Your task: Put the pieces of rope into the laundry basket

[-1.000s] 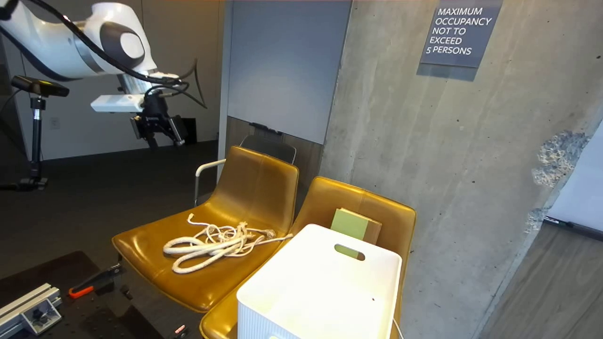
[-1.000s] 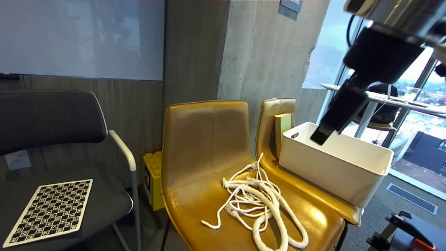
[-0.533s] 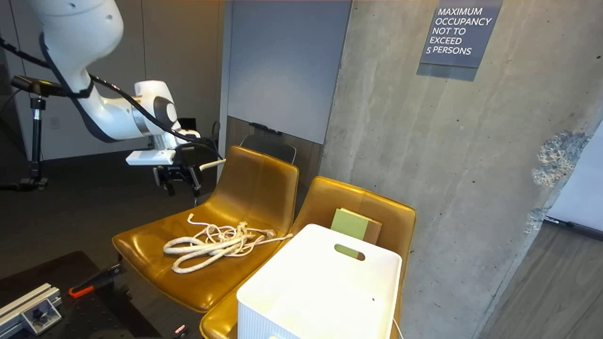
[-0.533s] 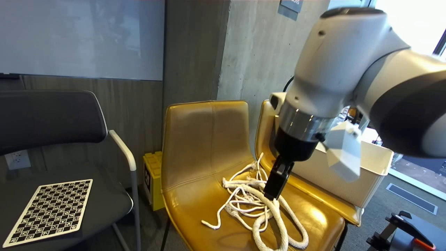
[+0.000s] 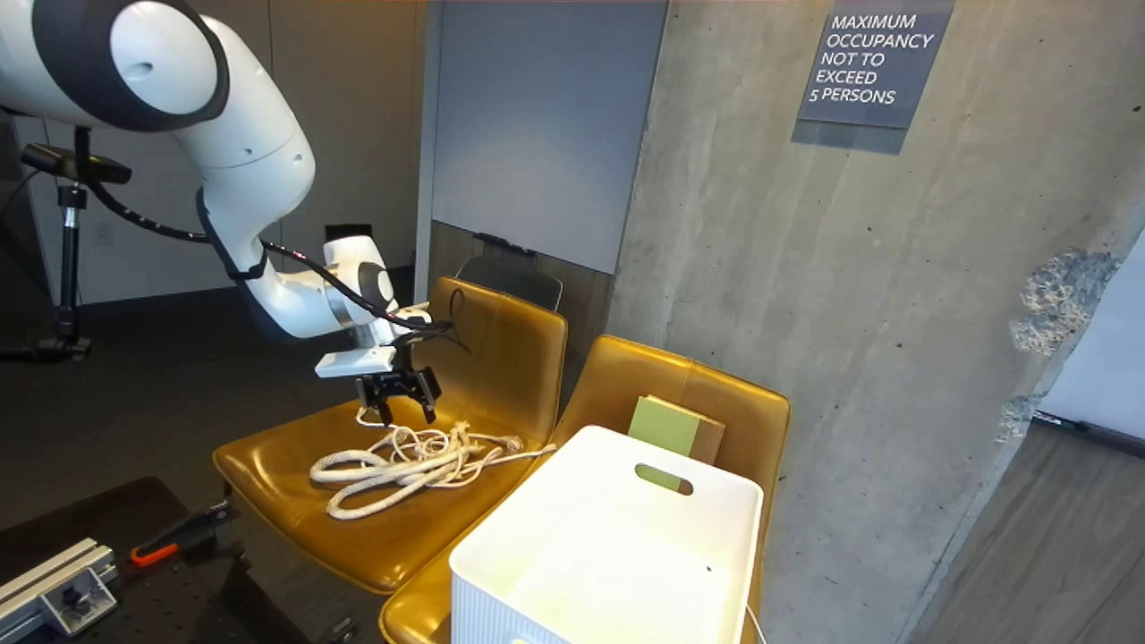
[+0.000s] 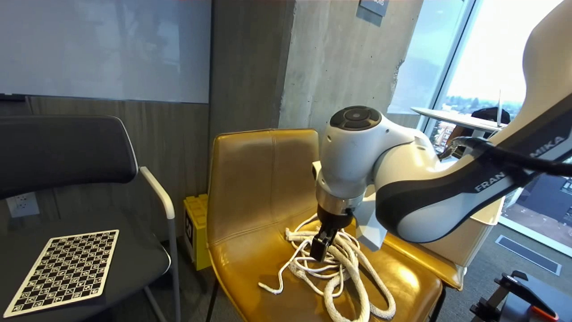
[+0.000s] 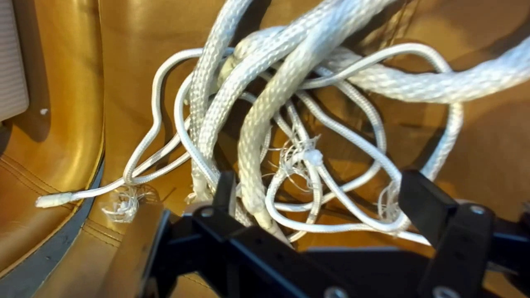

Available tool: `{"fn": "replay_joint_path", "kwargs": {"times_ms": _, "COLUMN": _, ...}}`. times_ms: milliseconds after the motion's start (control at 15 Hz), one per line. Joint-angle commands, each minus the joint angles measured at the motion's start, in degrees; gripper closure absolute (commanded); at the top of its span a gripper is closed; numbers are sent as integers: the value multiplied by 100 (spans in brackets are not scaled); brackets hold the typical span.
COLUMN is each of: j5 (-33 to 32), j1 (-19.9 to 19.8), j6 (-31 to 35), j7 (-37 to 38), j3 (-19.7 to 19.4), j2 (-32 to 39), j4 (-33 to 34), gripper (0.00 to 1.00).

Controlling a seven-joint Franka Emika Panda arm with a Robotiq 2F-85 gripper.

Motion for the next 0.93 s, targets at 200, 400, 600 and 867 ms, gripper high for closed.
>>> {"fn": "replay_joint_path", "kwargs": {"times_ms": 200, "j5": 205, "j1": -59, "j6": -135, "j7": -490, "j3": -460, "j2": 1103, "j4": 1293, "gripper": 0}}
{"fn": "replay_joint_path", "kwargs": {"times_ms": 400, "j5": 369, "j1": -165, "j6": -165, "j7": -707, "j3": -535, "j2": 1412, "j4": 1580, "gripper": 0}}
{"fn": "replay_joint_path", "kwargs": {"times_ms": 600, "j5": 569, "j1": -240, "j6": -216, "j7": -952, "j3": -558, "j2": 1740, "j4": 1813, "gripper": 0}}
{"fn": "replay_joint_path", "kwargs": {"times_ms": 867, "j5": 754, "j1": -240, "j6": -177, "j7": -1215, "j3": -534, "j2": 1939, "j4": 1821, "gripper": 30}}
